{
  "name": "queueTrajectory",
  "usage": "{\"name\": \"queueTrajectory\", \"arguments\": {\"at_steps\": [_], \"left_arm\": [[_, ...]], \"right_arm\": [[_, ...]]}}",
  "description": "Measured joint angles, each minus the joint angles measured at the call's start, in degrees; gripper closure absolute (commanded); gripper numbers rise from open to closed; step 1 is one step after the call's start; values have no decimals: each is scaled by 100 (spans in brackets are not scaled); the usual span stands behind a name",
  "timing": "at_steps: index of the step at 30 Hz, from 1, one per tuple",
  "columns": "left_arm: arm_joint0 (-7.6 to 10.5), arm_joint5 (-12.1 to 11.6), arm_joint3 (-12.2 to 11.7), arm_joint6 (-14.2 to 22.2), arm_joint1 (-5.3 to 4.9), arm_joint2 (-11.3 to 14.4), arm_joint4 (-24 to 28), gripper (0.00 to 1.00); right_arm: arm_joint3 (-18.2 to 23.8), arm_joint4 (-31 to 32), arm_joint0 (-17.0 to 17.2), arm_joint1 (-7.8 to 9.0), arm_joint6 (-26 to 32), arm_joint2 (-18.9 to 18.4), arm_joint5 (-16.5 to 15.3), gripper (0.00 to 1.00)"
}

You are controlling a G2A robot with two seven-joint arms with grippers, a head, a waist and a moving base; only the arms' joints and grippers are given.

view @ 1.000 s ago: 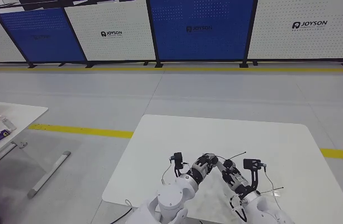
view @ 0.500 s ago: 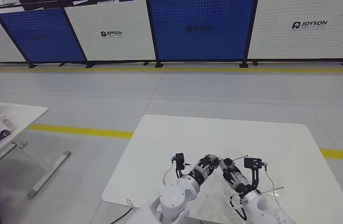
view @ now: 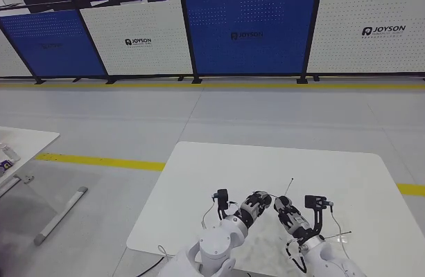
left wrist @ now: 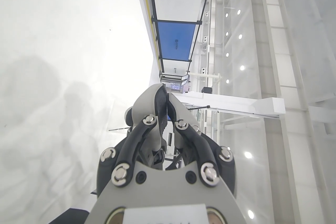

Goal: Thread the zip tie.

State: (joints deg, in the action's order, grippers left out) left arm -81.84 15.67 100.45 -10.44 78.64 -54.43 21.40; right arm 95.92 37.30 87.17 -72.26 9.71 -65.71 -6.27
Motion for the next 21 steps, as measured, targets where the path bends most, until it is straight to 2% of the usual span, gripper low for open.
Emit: {"name": "queueTrajectory", "arguments": {"at_steps": [18, 21], "left_arm": [[-36, -176, 50, 30, 28, -50, 73, 100], [-40, -182, 56, 15, 30, -60, 50, 100]], "right_arm": [[-202, 70, -85, -27, 81, 109, -24, 100], [-204, 33, -63, -27, 59, 98, -65, 71]]}}
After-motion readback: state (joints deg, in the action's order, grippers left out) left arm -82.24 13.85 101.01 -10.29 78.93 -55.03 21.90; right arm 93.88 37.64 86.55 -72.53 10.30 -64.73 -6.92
